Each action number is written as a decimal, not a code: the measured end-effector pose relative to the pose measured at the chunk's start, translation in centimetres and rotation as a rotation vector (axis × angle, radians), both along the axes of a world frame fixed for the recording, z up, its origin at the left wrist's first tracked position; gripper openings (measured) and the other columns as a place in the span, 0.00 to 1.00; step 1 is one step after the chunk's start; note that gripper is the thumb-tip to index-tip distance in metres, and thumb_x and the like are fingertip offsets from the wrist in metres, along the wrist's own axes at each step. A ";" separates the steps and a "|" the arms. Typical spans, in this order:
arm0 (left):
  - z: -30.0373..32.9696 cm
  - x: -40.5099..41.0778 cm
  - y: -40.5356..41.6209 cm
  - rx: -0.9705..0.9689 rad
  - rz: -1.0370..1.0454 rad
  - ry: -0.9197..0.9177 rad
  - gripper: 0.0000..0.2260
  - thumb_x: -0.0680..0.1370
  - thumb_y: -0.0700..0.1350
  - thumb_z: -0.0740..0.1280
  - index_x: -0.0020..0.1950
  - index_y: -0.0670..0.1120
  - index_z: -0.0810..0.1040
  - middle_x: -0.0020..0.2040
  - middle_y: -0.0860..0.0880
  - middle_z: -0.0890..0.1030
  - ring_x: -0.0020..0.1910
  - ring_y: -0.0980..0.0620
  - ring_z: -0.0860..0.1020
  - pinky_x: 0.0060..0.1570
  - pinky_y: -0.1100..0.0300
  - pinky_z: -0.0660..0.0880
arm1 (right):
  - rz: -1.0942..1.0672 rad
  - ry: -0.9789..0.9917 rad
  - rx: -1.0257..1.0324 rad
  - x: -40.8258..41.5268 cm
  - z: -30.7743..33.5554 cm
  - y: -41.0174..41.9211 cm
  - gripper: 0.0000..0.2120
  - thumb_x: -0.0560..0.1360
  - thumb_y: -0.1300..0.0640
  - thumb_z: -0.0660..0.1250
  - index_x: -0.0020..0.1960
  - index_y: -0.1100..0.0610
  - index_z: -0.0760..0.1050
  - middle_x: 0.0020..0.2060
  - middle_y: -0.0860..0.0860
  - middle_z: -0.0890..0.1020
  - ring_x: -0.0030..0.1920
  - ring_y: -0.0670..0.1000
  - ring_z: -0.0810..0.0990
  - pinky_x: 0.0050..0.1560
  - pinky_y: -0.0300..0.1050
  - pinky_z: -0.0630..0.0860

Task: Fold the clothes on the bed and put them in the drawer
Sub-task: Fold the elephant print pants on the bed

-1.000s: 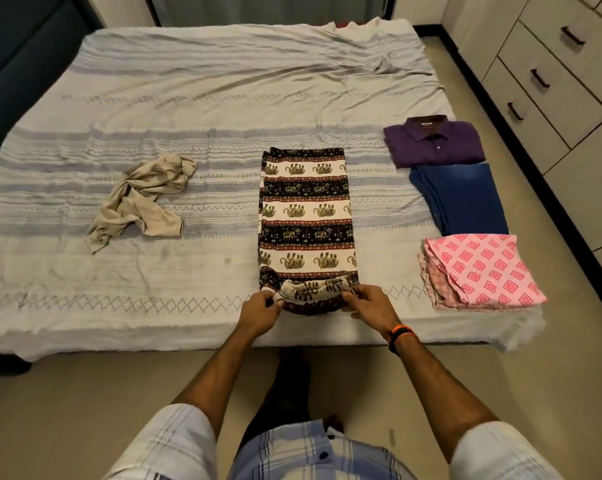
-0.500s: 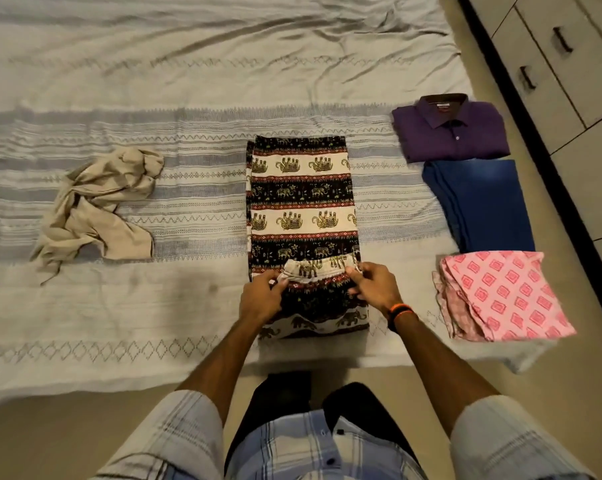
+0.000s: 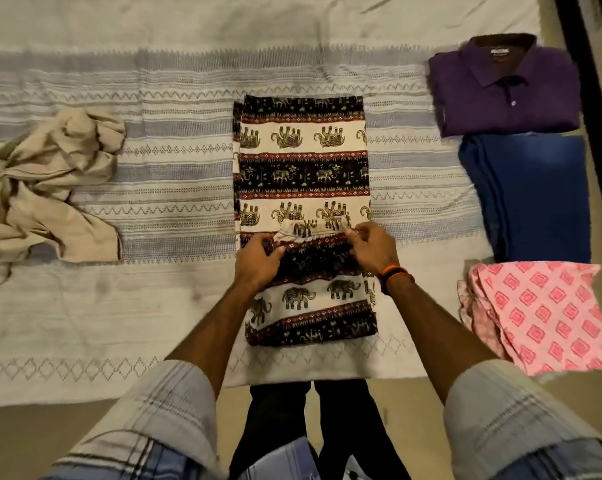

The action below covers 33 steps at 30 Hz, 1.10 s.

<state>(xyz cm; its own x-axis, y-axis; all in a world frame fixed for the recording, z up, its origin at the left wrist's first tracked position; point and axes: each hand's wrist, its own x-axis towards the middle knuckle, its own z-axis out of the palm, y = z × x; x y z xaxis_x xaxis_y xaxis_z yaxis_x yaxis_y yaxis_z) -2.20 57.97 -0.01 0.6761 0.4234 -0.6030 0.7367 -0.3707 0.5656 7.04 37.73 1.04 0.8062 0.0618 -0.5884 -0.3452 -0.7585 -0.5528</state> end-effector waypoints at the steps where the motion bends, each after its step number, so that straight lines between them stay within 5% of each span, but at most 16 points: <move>1: -0.4 0.3 0.0 0.011 -0.015 0.031 0.22 0.78 0.48 0.70 0.70 0.43 0.72 0.62 0.45 0.80 0.58 0.45 0.80 0.61 0.52 0.76 | 0.016 0.007 -0.021 0.2 -0.4 0.1 0.24 0.78 0.46 0.67 0.67 0.61 0.73 0.58 0.57 0.81 0.57 0.59 0.80 0.62 0.53 0.75; 7: -3.6 -1.7 -0.9 0.004 -0.075 0.211 0.28 0.76 0.47 0.72 0.73 0.42 0.67 0.68 0.42 0.75 0.64 0.43 0.76 0.64 0.52 0.73 | 0.138 0.156 -0.062 -2.3 -3.1 -0.6 0.20 0.78 0.54 0.69 0.66 0.61 0.72 0.60 0.56 0.80 0.60 0.56 0.78 0.61 0.46 0.73; 12: -5.6 -5.9 -1.4 0.040 0.008 0.276 0.26 0.72 0.44 0.76 0.67 0.40 0.72 0.61 0.41 0.78 0.57 0.43 0.78 0.59 0.51 0.76 | 0.175 0.262 -0.119 -6.2 -5.4 -2.4 0.16 0.77 0.55 0.69 0.60 0.62 0.75 0.55 0.57 0.82 0.58 0.58 0.79 0.59 0.47 0.74; 19: -8.2 -10.8 -2.0 0.158 0.121 0.469 0.38 0.68 0.48 0.79 0.67 0.35 0.62 0.66 0.33 0.65 0.62 0.35 0.72 0.58 0.47 0.73 | 0.027 0.205 -0.322 -10.8 -8.3 -4.5 0.24 0.73 0.58 0.73 0.64 0.64 0.69 0.62 0.62 0.73 0.61 0.62 0.74 0.62 0.54 0.73; 24: -9.8 -11.6 -1.4 0.130 0.199 0.424 0.35 0.68 0.50 0.79 0.65 0.36 0.66 0.64 0.37 0.70 0.60 0.39 0.74 0.54 0.52 0.75 | -0.010 0.162 -0.487 -12.2 -9.7 -5.0 0.35 0.72 0.53 0.75 0.69 0.67 0.60 0.66 0.65 0.66 0.65 0.66 0.69 0.63 0.59 0.70; 27: -10.4 -11.7 -0.5 0.046 0.186 0.409 0.24 0.69 0.53 0.78 0.57 0.40 0.76 0.53 0.44 0.80 0.53 0.44 0.80 0.46 0.57 0.78 | -0.116 0.194 -0.342 -12.0 -10.4 -5.8 0.28 0.74 0.54 0.74 0.65 0.66 0.66 0.60 0.64 0.76 0.61 0.65 0.75 0.60 0.55 0.73; 30: -10.0 -12.2 -0.3 -0.064 0.195 0.403 0.17 0.71 0.52 0.76 0.53 0.43 0.81 0.51 0.45 0.83 0.49 0.45 0.82 0.52 0.52 0.81 | -0.178 0.238 -0.221 -11.9 -9.7 -6.1 0.18 0.75 0.51 0.73 0.58 0.63 0.79 0.54 0.59 0.83 0.57 0.60 0.80 0.61 0.50 0.76; 33: -8.7 -12.4 -0.7 -0.100 0.219 0.357 0.18 0.71 0.52 0.75 0.55 0.43 0.82 0.52 0.45 0.84 0.50 0.45 0.82 0.54 0.51 0.80 | -0.229 0.246 -0.164 -12.2 -8.5 -6.0 0.16 0.75 0.50 0.72 0.56 0.61 0.81 0.52 0.58 0.84 0.55 0.59 0.81 0.61 0.51 0.76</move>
<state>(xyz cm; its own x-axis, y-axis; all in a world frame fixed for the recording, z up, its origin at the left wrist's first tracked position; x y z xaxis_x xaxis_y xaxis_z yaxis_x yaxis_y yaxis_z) -14.64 57.31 -8.68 0.3179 0.4614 -0.8283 0.9480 -0.1403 0.2857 -5.12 31.78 -7.47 0.6218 -0.2150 -0.7531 -0.6236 -0.7177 -0.3100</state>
